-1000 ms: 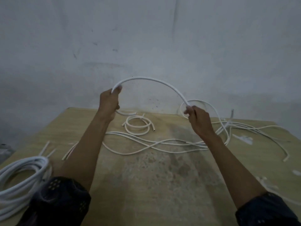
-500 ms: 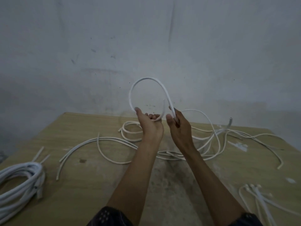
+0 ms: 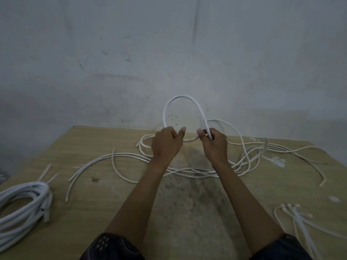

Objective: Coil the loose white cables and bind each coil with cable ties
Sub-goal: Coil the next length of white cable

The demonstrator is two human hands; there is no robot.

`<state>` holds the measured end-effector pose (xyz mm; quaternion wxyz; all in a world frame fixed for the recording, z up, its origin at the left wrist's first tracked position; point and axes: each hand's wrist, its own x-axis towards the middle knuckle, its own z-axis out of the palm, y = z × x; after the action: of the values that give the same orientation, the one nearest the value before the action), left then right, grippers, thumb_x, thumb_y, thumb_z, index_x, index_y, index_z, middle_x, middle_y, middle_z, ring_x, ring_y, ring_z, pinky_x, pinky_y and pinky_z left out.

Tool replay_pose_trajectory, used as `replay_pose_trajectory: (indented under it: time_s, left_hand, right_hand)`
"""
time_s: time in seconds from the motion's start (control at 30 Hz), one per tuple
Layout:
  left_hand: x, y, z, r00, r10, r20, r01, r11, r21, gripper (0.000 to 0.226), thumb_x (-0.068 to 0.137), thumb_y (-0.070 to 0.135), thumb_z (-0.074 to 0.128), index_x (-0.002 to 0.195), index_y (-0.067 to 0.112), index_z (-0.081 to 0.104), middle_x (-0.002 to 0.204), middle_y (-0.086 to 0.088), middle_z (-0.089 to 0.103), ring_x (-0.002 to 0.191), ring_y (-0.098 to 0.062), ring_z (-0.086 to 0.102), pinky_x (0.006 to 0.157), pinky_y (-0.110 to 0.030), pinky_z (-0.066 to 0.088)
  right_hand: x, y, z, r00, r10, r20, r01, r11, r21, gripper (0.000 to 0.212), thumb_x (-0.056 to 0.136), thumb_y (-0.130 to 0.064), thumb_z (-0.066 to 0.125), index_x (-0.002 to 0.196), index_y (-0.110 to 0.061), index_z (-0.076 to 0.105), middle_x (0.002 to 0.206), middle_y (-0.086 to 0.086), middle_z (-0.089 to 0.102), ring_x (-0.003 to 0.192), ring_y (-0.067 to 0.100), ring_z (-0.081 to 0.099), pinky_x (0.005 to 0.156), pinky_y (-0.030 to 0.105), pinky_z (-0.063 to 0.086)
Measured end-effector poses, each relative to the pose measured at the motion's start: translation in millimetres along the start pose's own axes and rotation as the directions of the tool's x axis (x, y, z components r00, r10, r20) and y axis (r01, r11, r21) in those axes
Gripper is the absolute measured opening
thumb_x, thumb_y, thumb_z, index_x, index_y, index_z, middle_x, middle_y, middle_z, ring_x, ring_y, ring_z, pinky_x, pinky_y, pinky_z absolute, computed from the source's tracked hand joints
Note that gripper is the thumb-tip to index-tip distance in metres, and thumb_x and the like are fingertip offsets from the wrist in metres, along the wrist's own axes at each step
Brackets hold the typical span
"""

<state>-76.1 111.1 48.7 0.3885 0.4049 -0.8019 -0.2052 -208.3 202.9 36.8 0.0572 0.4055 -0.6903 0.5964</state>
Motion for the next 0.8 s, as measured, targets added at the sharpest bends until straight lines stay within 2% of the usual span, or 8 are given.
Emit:
replay_pose_trajectory:
  time_s: [0.07, 0.2, 0.3, 0.4, 0.5, 0.67, 0.73, 0.8]
  left_hand:
    - [4.7, -9.9, 6.9, 0.996, 0.069, -0.057, -0.081, 0.963, -0.258, 0.044, 0.092, 0.058, 0.056, 0.094, 0.015, 0.066, 0.091, -0.001, 0.067, 0.086, -0.016, 0.064, 0.074, -0.03, 0.048]
    - [-1.9, -25.8, 32.1, 0.947, 0.127, 0.296, 0.039, 0.867, -0.497, 0.046, 0.096, 0.057, 0.051, 0.101, 0.014, 0.066, 0.091, -0.007, 0.072, 0.085, -0.018, 0.069, 0.078, -0.044, 0.054]
    - [-11.1, -27.2, 44.3, 0.97, 0.147, 0.196, -0.032, 0.868, -0.495, 0.048, 0.104, 0.043, 0.041, 0.088, 0.006, 0.068, 0.071, -0.012, 0.067, 0.064, -0.023, 0.063, 0.058, -0.04, 0.046]
    - [-7.2, -15.3, 38.3, 0.991, 0.051, 0.127, 0.041, 0.776, -0.63, 0.05, 0.107, 0.036, 0.037, 0.09, 0.005, 0.072, 0.076, -0.009, 0.072, 0.069, -0.013, 0.069, 0.063, -0.028, 0.052]
    - [14.5, -11.0, 25.3, 0.962, -0.162, 0.218, 0.257, 0.29, -0.922, 0.052, 0.108, 0.035, 0.032, 0.099, -0.002, 0.067, 0.086, -0.012, 0.075, 0.083, -0.022, 0.074, 0.074, -0.032, 0.059]
    - [34.3, -13.1, 4.0, 0.871, -0.197, 0.45, 0.358, -0.374, -0.856, 0.048, 0.107, 0.04, 0.034, 0.089, 0.002, 0.058, 0.065, -0.007, 0.066, 0.063, -0.021, 0.064, 0.065, -0.03, 0.059]
    - [35.3, -17.7, -1.6, 0.851, -0.213, 0.48, 0.316, -0.522, -0.792, 0.046, 0.106, 0.04, 0.04, 0.088, 0.003, 0.059, 0.073, -0.008, 0.063, 0.068, -0.021, 0.06, 0.067, -0.033, 0.06]
    - [35.0, -21.3, -4.3, 0.859, -0.252, 0.446, 0.258, -0.538, -0.802, 0.047, 0.106, 0.039, 0.039, 0.095, -0.001, 0.062, 0.081, -0.013, 0.07, 0.08, -0.026, 0.066, 0.079, -0.04, 0.059]
  right_hand:
    - [-8.0, 5.5, 12.6, 0.998, -0.013, 0.06, 0.018, 0.996, -0.083, 0.03, 0.09, -0.04, 0.069, 0.072, -0.016, 0.068, 0.056, -0.003, 0.054, 0.052, 0.009, 0.05, 0.051, 0.028, 0.032]
    - [-27.0, 7.0, 32.7, 0.984, -0.073, 0.163, 0.095, 0.987, -0.132, 0.023, 0.087, -0.043, 0.055, 0.072, -0.026, 0.055, 0.063, -0.001, 0.058, 0.059, 0.015, 0.052, 0.053, 0.029, 0.025]
    - [-32.3, 4.9, 37.8, 0.967, -0.136, 0.217, 0.171, 0.974, -0.148, 0.015, 0.09, -0.033, 0.051, 0.078, -0.024, 0.055, 0.064, -0.004, 0.055, 0.06, 0.015, 0.05, 0.056, 0.026, 0.025]
    - [-29.6, 3.1, 37.7, 0.956, -0.202, 0.211, 0.222, 0.972, -0.075, 0.024, 0.096, -0.027, 0.053, 0.109, -0.017, 0.071, 0.085, -0.006, 0.069, 0.076, 0.006, 0.06, 0.062, 0.017, 0.038]
    - [-29.2, 5.0, 39.1, 0.912, -0.358, 0.198, 0.38, 0.921, -0.084, 0.027, 0.099, -0.016, 0.051, 0.118, -0.005, 0.067, 0.094, 0.011, 0.072, 0.084, 0.022, 0.064, 0.069, 0.023, 0.039]
    - [-31.6, 9.3, 48.9, 0.881, -0.397, 0.258, 0.457, 0.855, -0.245, 0.035, 0.103, -0.023, 0.045, 0.131, -0.008, 0.06, 0.103, 0.016, 0.071, 0.089, 0.037, 0.064, 0.072, 0.04, 0.05]
    - [-28.1, 14.3, 40.8, 0.878, -0.401, 0.26, 0.466, 0.838, -0.282, 0.03, 0.105, -0.03, 0.043, 0.121, -0.013, 0.063, 0.096, 0.009, 0.072, 0.084, 0.033, 0.066, 0.065, 0.036, 0.047]
    - [-25.6, 16.8, 32.4, 0.875, -0.384, 0.295, 0.458, 0.853, -0.251, 0.028, 0.106, -0.033, 0.041, 0.104, -0.013, 0.062, 0.08, 0.006, 0.066, 0.07, 0.031, 0.062, 0.056, 0.033, 0.037]
